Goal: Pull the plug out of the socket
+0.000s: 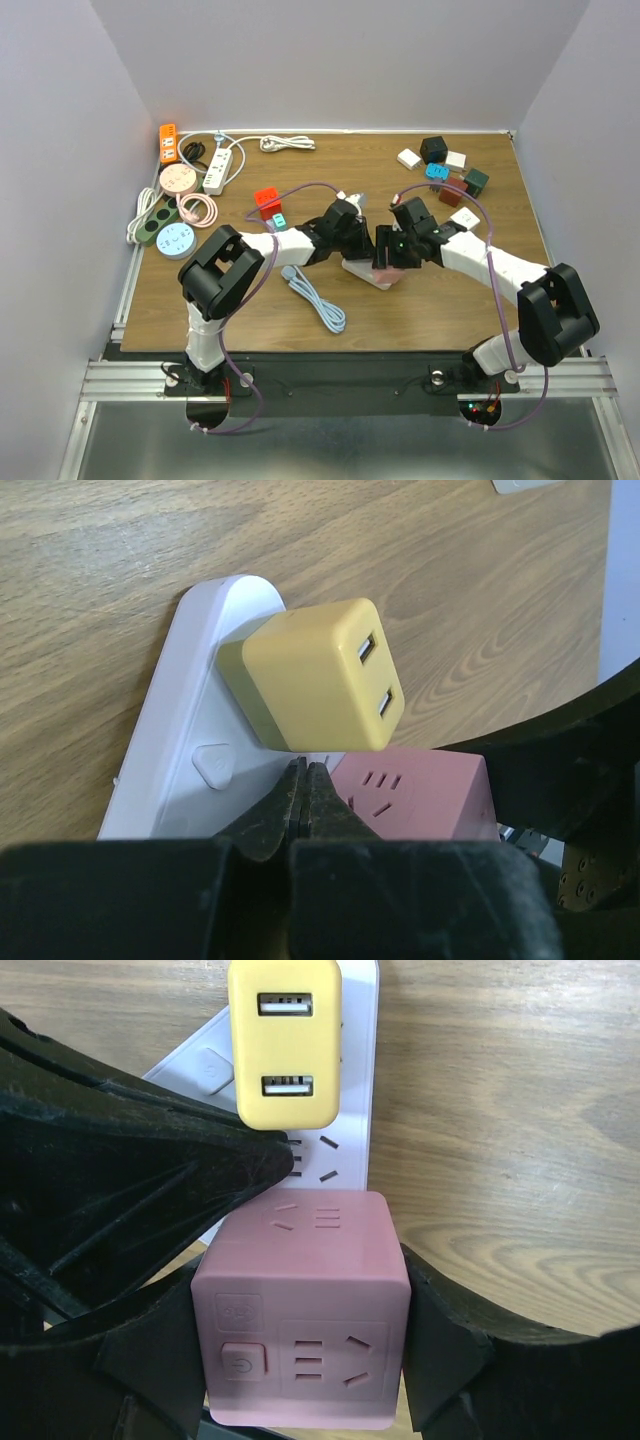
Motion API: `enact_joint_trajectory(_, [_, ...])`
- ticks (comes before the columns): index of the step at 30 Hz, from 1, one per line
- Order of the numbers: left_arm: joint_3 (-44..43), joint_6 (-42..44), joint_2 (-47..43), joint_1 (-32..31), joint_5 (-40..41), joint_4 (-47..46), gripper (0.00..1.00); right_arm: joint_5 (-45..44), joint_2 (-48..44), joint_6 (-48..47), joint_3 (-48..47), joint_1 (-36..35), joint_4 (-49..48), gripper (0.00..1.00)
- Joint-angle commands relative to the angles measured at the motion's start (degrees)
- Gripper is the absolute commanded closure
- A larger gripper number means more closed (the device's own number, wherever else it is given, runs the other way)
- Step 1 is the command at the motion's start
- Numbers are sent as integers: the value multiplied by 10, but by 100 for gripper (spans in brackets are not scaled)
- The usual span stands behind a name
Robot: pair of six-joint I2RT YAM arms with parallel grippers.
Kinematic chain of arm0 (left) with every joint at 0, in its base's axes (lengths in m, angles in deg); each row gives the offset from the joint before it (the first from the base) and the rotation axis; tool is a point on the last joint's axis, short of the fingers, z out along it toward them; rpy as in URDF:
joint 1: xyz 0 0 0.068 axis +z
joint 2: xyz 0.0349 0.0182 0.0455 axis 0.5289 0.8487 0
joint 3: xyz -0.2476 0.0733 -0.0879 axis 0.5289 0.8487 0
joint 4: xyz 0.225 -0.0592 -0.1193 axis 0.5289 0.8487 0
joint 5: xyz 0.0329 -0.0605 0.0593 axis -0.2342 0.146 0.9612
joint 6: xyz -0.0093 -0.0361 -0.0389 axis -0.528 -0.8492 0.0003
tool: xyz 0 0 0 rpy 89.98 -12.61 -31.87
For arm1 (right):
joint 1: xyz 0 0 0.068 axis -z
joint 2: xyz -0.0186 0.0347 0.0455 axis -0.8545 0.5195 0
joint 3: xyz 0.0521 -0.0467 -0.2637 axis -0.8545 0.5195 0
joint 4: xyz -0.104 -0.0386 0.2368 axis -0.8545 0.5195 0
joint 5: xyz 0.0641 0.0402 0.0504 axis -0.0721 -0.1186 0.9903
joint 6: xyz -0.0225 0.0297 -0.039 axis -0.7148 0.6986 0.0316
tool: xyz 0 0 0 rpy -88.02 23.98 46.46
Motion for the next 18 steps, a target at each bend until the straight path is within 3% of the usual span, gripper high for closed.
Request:
enact_joint_trajectory(1, [58, 26, 9, -3, 36, 69, 100, -31, -35, 31, -55, -2, -3, 100])
enact_joint_trajectory(11, [131, 8, 26, -4, 64, 67, 100, -117, -77, 50, -167, -2, 79, 100])
enact_joint_trajectory(18, [127, 8, 37, -4, 68, 67, 100, -130, -70, 55, -144, -1, 89, 100])
